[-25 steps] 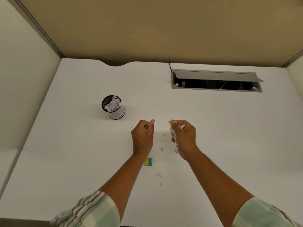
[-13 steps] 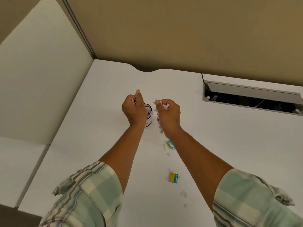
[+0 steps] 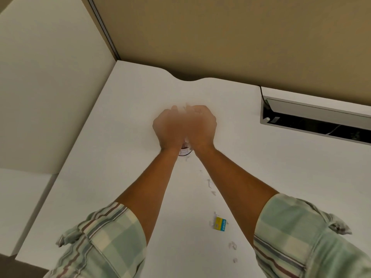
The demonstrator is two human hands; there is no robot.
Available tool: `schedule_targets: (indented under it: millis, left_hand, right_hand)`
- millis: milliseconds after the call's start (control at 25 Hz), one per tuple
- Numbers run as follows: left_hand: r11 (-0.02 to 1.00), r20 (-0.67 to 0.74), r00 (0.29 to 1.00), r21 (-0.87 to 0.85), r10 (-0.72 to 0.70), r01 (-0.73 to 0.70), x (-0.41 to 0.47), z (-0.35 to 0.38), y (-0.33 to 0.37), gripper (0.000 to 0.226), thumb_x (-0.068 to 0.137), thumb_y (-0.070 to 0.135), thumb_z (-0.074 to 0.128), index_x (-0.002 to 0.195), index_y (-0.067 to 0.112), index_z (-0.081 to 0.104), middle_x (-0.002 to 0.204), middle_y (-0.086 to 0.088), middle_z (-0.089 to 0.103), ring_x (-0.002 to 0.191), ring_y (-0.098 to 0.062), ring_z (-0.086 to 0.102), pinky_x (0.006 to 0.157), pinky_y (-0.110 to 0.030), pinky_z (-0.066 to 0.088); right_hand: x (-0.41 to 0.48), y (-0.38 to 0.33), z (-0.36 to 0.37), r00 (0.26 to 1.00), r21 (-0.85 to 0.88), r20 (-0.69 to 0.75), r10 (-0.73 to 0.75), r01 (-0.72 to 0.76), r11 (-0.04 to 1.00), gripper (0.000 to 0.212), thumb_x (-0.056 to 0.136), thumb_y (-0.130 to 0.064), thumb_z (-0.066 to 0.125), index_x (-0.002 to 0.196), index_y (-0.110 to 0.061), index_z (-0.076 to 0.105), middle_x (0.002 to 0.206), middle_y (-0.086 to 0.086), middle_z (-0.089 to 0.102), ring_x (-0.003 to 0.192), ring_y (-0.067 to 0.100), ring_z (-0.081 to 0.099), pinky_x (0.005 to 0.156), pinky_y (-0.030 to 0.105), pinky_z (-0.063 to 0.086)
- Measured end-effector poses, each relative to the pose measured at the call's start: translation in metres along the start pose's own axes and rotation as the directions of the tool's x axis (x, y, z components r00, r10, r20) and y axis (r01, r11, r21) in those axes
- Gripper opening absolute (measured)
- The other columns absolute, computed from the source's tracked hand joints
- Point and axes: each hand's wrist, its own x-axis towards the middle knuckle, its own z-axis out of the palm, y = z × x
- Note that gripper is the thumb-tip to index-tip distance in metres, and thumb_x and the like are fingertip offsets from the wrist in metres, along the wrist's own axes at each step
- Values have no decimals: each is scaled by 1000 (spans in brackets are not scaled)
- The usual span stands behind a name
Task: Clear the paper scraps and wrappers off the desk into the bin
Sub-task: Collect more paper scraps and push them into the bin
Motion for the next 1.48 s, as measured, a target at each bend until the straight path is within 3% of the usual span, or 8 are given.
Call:
schedule_targets:
  millis: [160, 320, 480, 680, 920, 1040, 1280, 1480]
  left_hand:
    - [976, 37, 991, -171, -127, 132, 3, -12, 2, 45, 105, 25, 46, 74, 4, 70, 70, -15, 72, 72, -29, 74, 78, -32, 64]
    - [945, 27, 985, -279, -173, 173, 4, -31, -4, 39, 104, 20, 47, 80, 2, 71, 84, -20, 74, 87, -36, 74, 86, -48, 63]
    - [970, 40, 986, -179, -161, 166, -6, -47, -17, 22, 96, 7, 53, 89, 5, 74, 91, -12, 76, 93, -28, 73, 90, -48, 62]
    - [982, 80, 980, -28, -184, 186, -26, -56, -27, 27, 94, -1, 55, 104, 13, 75, 99, 3, 76, 96, -10, 71, 90, -29, 61]
    - [975, 126, 967, 57, -220, 215, -32, -59, -34, 27, 102, 9, 54, 117, 19, 74, 112, 6, 75, 106, -11, 70, 98, -32, 59]
    - [977, 139, 968, 74, -208, 199, -30, -59, -29, 26, 103, 12, 54, 119, 17, 74, 115, 3, 75, 107, -12, 70, 99, -32, 58]
    - [973, 197, 960, 158, -198, 168, -28, -59, -29, 20, 100, 23, 62, 115, 18, 76, 113, 2, 75, 106, -14, 70, 96, -29, 59]
    - [957, 214, 966, 280, -144, 80, -29, -58, -29, 20, 96, 23, 69, 114, 17, 76, 116, 3, 72, 102, -7, 62, 82, -3, 46]
  right_hand:
    - [3, 0, 11, 994, -41, -14, -106, 106, 994, 21, 100, -33, 58, 85, -18, 62, 77, -13, 60, 74, 4, 60, 66, 8, 44]
    - [0, 9, 21, 958, -204, 101, -268, 283, 937, 21, 102, -26, 54, 89, -11, 60, 85, -5, 57, 79, 8, 50, 69, 10, 38]
    - [-12, 25, 22, 829, -366, 272, -490, 559, 744, 12, 99, -9, 56, 92, -2, 62, 87, 12, 62, 79, 22, 58, 69, 31, 52]
    - [-22, 43, 21, 798, -528, 398, -452, 602, 599, 16, 98, -16, 52, 87, -8, 59, 83, 8, 58, 72, 22, 54, 65, 36, 50]
    - [-25, 44, 18, 784, -630, 473, -403, 620, 467, 19, 98, -21, 45, 105, -16, 62, 91, 1, 65, 82, 22, 57, 79, 37, 39]
    - [-24, 38, 14, 820, -642, 450, -353, 572, 511, 26, 99, -30, 46, 104, -17, 67, 97, 0, 65, 87, 21, 58, 80, 38, 41]
    - [-24, 16, -11, 834, -458, 497, -239, 486, 744, 30, 95, -37, 57, 115, -17, 67, 112, 3, 68, 105, 20, 62, 92, 37, 47]
    - [-30, -12, -34, 839, -411, 525, -145, 399, 819, 28, 99, -25, 58, 119, -9, 68, 117, 11, 69, 108, 24, 63, 90, 21, 39]
